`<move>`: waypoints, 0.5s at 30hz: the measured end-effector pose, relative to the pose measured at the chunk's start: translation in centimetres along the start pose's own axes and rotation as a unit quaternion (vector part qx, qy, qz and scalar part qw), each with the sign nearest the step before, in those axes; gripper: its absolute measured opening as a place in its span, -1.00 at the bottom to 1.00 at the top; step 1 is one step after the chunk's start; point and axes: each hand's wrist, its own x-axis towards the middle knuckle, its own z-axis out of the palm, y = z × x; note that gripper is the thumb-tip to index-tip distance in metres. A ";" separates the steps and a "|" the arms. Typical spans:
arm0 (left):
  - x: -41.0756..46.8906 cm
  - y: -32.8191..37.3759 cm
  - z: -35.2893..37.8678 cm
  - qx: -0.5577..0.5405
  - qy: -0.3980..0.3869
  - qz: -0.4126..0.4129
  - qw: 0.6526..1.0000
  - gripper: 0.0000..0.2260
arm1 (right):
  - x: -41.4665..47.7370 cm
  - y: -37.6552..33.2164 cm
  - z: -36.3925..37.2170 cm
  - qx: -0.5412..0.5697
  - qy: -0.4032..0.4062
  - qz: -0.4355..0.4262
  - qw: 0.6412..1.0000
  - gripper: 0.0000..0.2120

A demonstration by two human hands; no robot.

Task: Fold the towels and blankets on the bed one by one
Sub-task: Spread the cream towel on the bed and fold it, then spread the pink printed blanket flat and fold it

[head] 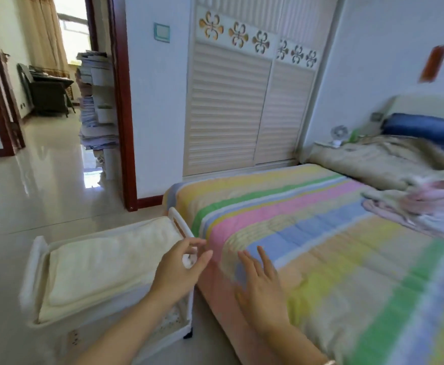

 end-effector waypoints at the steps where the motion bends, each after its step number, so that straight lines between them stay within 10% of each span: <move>1: 0.2 2.0 2.0 -0.019 -0.008 0.018 1.000 -0.86 | -0.8 1.6 -2.2 -0.013 0.001 0.010 1.000 -0.47; 15: -11.3 23.2 31.7 -0.088 -0.224 0.133 0.961 -0.94 | -21.3 25.3 -27.5 -0.182 -0.025 0.291 0.939 -0.48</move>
